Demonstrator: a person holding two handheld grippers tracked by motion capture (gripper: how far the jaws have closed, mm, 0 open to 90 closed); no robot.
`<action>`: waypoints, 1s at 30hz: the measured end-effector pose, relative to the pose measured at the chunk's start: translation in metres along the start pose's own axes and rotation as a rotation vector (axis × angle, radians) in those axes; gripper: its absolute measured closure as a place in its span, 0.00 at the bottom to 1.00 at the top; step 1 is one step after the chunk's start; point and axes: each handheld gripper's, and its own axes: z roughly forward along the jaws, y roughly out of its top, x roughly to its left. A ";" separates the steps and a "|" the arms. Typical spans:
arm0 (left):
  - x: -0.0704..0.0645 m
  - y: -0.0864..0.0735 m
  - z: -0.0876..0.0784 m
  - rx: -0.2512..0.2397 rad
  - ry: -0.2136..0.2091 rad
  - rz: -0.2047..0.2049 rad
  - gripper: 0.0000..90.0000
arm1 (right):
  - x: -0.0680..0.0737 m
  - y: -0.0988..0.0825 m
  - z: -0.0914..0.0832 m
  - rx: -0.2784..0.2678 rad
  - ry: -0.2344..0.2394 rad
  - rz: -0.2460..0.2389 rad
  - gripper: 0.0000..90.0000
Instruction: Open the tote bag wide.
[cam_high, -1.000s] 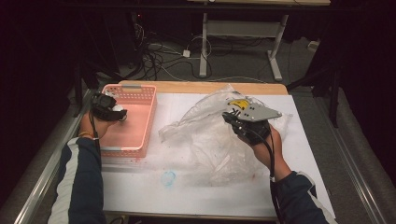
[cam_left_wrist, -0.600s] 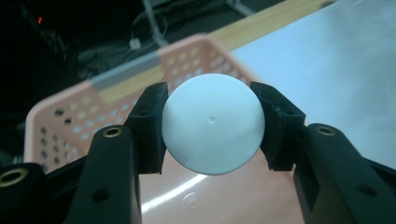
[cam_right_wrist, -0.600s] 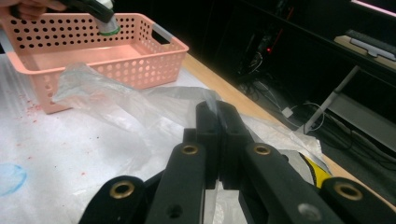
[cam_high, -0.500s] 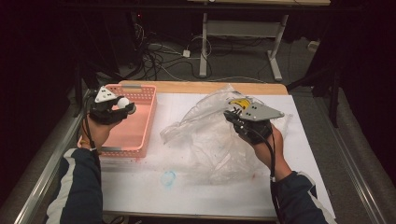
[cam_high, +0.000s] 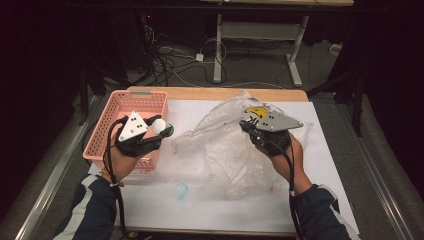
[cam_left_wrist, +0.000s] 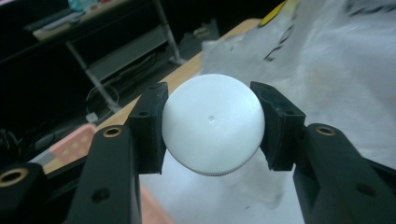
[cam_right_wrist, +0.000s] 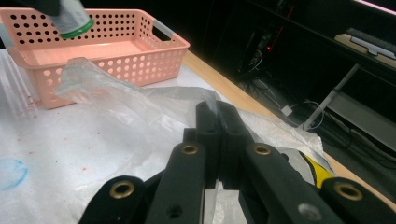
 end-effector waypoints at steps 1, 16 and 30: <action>-0.006 0.001 -0.001 -0.012 -0.012 0.006 0.54 | 0.000 0.000 0.000 0.002 -0.002 0.001 1.00; -0.087 0.015 0.018 -0.046 -0.184 0.179 0.54 | 0.004 0.000 0.002 0.006 0.009 0.014 1.00; -0.102 -0.010 0.115 0.107 -0.267 0.178 0.54 | 0.012 -0.006 0.011 0.033 0.058 0.019 1.00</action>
